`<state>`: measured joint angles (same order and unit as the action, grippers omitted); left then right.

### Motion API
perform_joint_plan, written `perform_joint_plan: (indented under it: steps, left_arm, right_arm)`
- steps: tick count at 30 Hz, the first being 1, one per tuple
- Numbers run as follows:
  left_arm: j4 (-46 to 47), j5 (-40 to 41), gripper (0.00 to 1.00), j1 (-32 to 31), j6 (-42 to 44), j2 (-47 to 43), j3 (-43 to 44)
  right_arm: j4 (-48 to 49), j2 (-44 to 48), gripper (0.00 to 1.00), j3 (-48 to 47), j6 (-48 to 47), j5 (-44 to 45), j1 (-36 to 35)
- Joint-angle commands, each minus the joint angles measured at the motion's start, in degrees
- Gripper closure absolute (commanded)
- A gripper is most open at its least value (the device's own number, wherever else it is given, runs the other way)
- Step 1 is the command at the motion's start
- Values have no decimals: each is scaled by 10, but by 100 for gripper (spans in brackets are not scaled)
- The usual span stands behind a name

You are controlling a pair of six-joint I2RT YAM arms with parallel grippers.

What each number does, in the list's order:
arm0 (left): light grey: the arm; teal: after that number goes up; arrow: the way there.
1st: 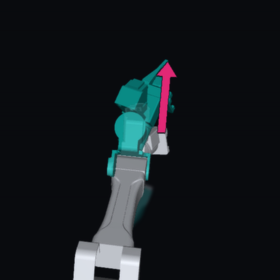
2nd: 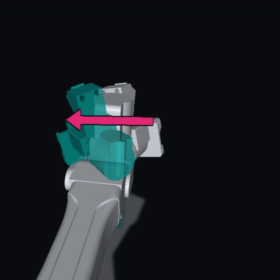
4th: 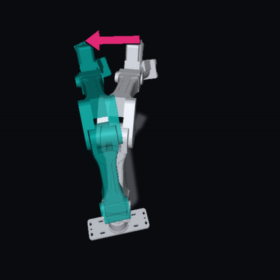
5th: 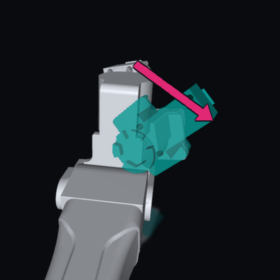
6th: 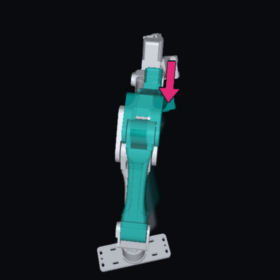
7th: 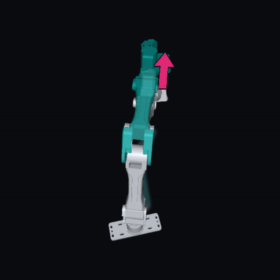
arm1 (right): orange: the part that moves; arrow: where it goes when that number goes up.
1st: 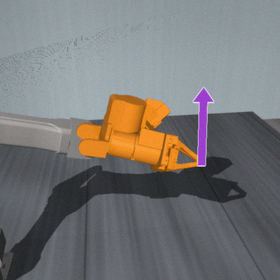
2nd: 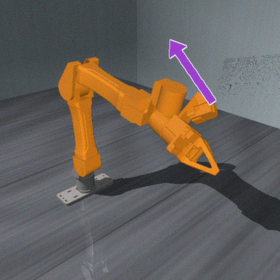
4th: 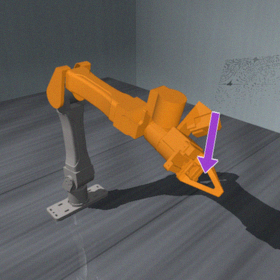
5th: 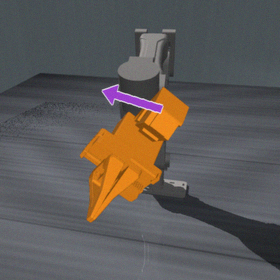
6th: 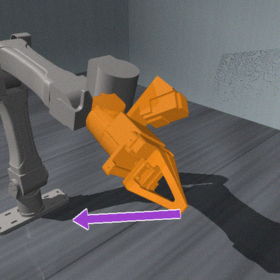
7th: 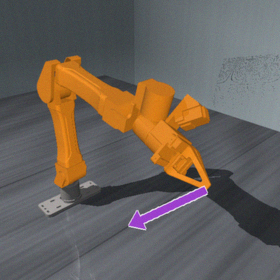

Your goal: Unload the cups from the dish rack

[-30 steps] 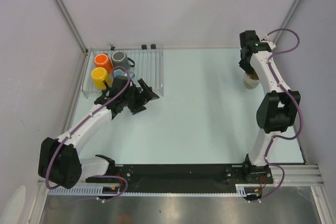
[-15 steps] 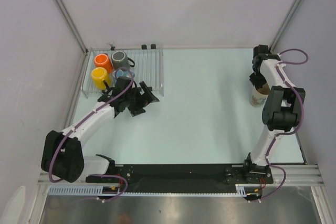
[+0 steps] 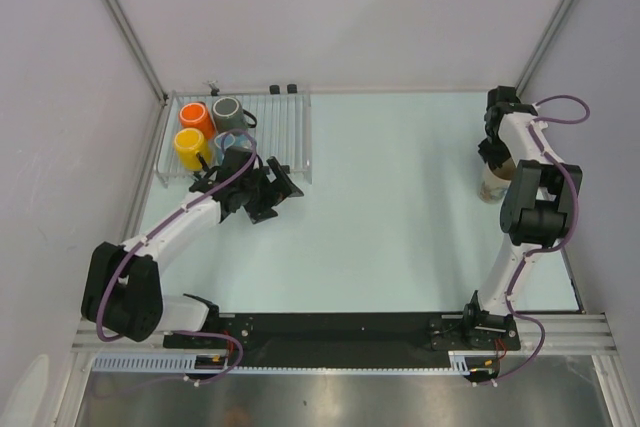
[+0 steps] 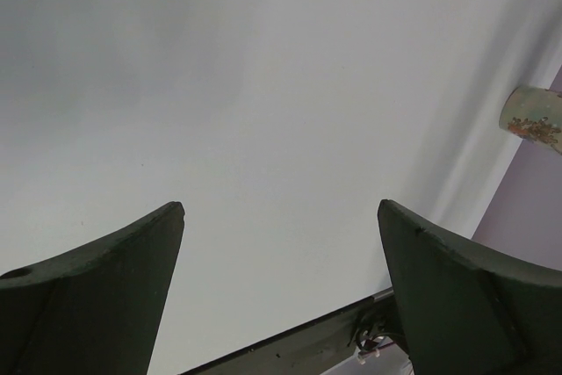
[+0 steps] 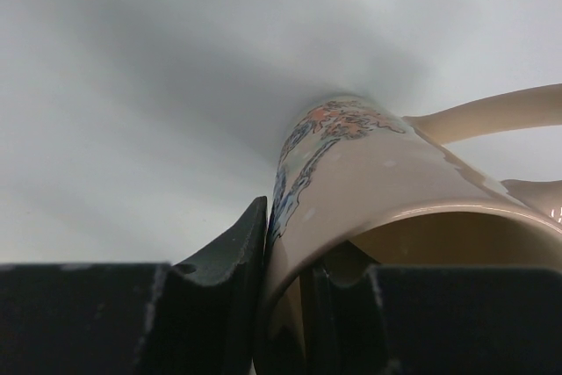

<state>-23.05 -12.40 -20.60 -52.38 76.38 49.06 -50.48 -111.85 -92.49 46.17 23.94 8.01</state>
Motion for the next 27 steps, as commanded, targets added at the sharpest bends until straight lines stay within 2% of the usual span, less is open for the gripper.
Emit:
perform_joint_plan:
  steps: [1, 3, 5, 14, 18, 19, 21, 22, 23, 25, 26, 27]
  left_arm:
    - [8, -1, 3, 0, 16, -12, 3]
    - [13, 7, 4, -2, 23, -17, 2]
    - [13, 13, 4, -7, 27, -25, 4]
    - [5, 17, 2, -10, 40, -29, 13]
    - [-8, 67, 2, -13, 62, -47, 28]
    - [-22, 82, 2, -13, 70, -51, 41]
    - [-47, 126, 0, -13, 104, -59, 72]
    - [-58, 154, 0, -13, 125, -60, 86]
    - [-71, 203, 0, -13, 143, -59, 101]
    - [-119, 260, 0, -13, 184, -45, 152]
    - [-137, 294, 0, -13, 191, -36, 168]
    - [-162, 344, 0, -13, 200, -23, 194]
  right_arm:
    - [26, 2, 72, 1, -7, 4, 9]
    - [30, 16, 58, 1, -9, 0, 9]
    - [34, 29, 53, 2, -13, -3, 9]
    - [35, 109, 52, -23, -10, -11, 5]
    - [87, 196, 50, -11, -12, -26, -18]
    - [102, 238, 48, -5, -26, -27, -41]
    - [171, 283, 41, 39, -53, -49, -73]
    - [200, 335, 39, 61, -83, -61, -109]
    - [257, 358, 31, 85, -92, -78, -131]
    - [310, 425, 20, 166, -121, -91, -190]
    - [350, 444, 8, 192, -129, -102, -206]
    - [358, 457, 4, 226, -129, -101, -219]
